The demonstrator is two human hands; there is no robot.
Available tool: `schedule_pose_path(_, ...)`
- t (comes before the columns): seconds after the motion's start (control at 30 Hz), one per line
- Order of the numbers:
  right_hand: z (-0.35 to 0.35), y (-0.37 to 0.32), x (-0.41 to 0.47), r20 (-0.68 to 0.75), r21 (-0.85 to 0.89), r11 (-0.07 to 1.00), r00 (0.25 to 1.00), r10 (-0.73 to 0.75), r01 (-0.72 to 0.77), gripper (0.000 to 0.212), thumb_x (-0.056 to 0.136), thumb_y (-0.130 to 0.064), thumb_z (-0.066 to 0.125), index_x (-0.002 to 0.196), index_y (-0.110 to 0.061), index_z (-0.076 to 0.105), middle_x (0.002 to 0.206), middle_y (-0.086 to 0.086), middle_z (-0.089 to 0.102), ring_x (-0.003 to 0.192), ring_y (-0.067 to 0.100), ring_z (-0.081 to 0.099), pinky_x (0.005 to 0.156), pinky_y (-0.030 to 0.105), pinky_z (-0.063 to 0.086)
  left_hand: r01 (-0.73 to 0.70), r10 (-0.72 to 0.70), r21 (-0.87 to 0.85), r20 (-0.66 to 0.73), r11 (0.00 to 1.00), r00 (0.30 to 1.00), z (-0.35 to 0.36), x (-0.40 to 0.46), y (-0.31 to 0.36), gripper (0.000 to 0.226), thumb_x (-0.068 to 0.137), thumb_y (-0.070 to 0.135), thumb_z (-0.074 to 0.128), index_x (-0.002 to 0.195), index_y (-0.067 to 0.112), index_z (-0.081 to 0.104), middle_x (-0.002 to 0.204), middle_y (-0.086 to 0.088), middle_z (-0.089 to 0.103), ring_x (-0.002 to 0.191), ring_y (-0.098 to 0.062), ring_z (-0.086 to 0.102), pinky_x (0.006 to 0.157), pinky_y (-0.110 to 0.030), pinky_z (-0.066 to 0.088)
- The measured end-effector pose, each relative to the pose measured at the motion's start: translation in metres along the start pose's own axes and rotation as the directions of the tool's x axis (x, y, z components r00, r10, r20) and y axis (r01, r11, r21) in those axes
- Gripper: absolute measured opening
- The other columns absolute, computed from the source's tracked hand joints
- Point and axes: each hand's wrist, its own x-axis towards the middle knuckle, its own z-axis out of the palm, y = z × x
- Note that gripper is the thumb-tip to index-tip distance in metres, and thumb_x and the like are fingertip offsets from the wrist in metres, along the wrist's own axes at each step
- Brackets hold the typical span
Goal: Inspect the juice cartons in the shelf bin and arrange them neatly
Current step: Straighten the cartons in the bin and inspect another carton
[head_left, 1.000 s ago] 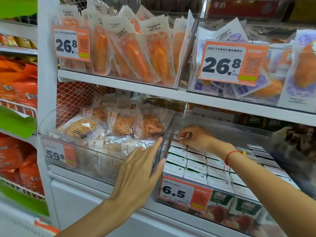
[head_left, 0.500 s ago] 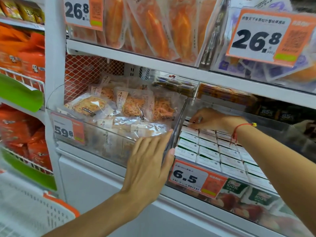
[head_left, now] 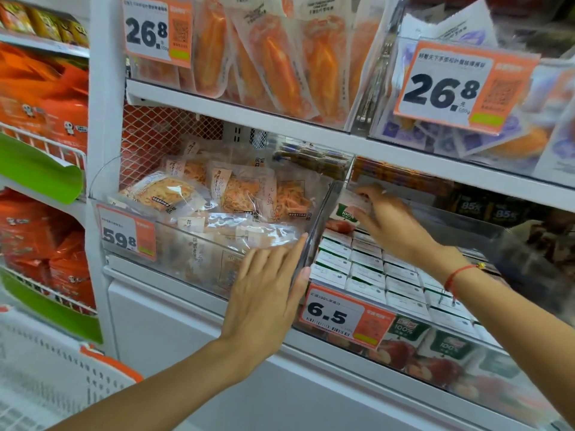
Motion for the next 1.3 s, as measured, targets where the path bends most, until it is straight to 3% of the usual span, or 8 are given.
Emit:
schedule_pose_path(0.1,-0.020,-0.017,-0.026,-0.157,-0.062,0.996,0.984,-0.080,0.071,0.040,0.098,-0.038,0.047,0.128,-0.011,0.046,0.113,0.011,0.060,0.091,0.023,0.056,0.068,0.029,0.037,0.009,-0.010,0.013,0.034,1.000,0.999,-0.003,0.000,0.000,0.053,0.105,0.040,0.017,0.145,0.016,0.041,0.112,0.007,0.062,0.104,-0.015,0.053,0.105,-0.030,0.024)
schedule_pose_path(0.3,-0.060,-0.064,-0.092,-0.213,0.239,0.970,0.977,0.021,0.032,0.048,0.092,-0.050,0.036,0.125,-0.016,0.049,0.109,-0.003,0.057,0.094,0.010,0.054,0.073,0.021,0.046,0.071,-0.059,-0.046,0.225,0.996,0.973,-0.023,0.006,0.007,0.059,0.102,0.048,0.013,0.155,0.021,0.018,0.142,0.006,0.047,0.130,-0.012,0.038,0.114,-0.024,0.013)
schedule_pose_path(0.43,-0.078,-0.097,-0.132,-0.179,0.450,0.891,0.972,0.153,-0.058,0.028,0.093,-0.048,0.040,0.112,-0.033,0.053,0.103,-0.023,0.059,0.098,-0.003,0.055,0.077,0.013,0.046,0.152,-0.112,-0.221,0.181,0.963,0.977,-0.057,0.006,0.036,0.045,0.105,0.035,0.030,0.147,0.020,0.034,0.145,0.007,0.041,0.132,-0.008,0.032,0.110,-0.024,0.023)
schedule_pose_path(0.57,-0.088,-0.121,-0.162,-0.055,0.613,0.776,0.972,0.227,-0.146,0.027,0.082,-0.061,0.040,0.097,-0.043,0.055,0.099,-0.035,0.059,0.098,-0.009,0.057,0.075,0.012,0.051,0.341,-0.167,-0.589,0.330,0.733,0.929,-0.093,-0.021,0.084,0.035,0.103,0.044,0.031,0.131,0.036,0.049,0.125,0.018,0.052,0.118,-0.001,0.046,0.103,-0.032,0.041)
schedule_pose_path(0.7,-0.083,-0.128,-0.176,0.128,0.824,0.483,0.927,0.352,-0.297,0.031,0.076,-0.054,0.056,0.100,-0.035,0.062,0.090,-0.017,0.070,0.085,0.000,0.067,0.061,0.019,0.057,0.513,-0.129,-0.713,0.521,0.478,0.844,-0.110,-0.046,0.105,0.028,0.099,0.052,0.039,0.124,0.047,0.051,0.120,0.014,0.064,0.112,-0.005,0.060,0.098,-0.034,0.050)
schedule_pose_path(0.9,-0.058,-0.123,-0.192,0.386,0.861,0.152,0.819,0.425,-0.485,0.044,0.079,-0.040,0.067,0.112,-0.011,0.065,0.095,0.003,0.076,0.090,0.014,0.073,0.079,0.024,0.058,0.656,-0.054,-0.626,0.705,0.422,0.707,-0.107,-0.047,0.087,0.030,0.099,0.025,0.053,0.129,0.023,0.056,0.122,0.002,0.065,0.104,-0.010,0.067,0.075,-0.016,0.056)
schedule_pose_path(1.1,-0.048,-0.118,-0.196,0.491,0.767,0.249,0.791,0.365,-0.591,0.032,0.095,-0.043,0.053,0.114,-0.020,0.065,0.114,0.004,0.070,0.107,0.017,0.066,0.098,0.035,0.051,0.731,-0.153,-0.617,0.724,0.293,0.672,-0.093,-0.051,0.078,0.018,0.096,0.029,0.059,0.114,0.027,0.060,0.119,0.002,0.067,0.090,-0.005,0.071,0.067,-0.016,0.055)
schedule_pose_path(1.3,-0.042,-0.119,-0.202,0.462,0.740,0.361,0.819,0.339,-0.567,0.027,0.099,-0.034,0.050,0.121,-0.024,0.063,0.110,-0.005,0.072,0.100,0.011,0.069,0.091,0.029,0.056,0.744,-0.188,-0.629,0.722,0.225,0.667,-0.088,-0.051,0.069,0.028,0.095,0.031,0.059,0.123,0.025,0.059,0.117,0.004,0.068,0.087,-0.001,0.071,0.062,-0.013,0.053)
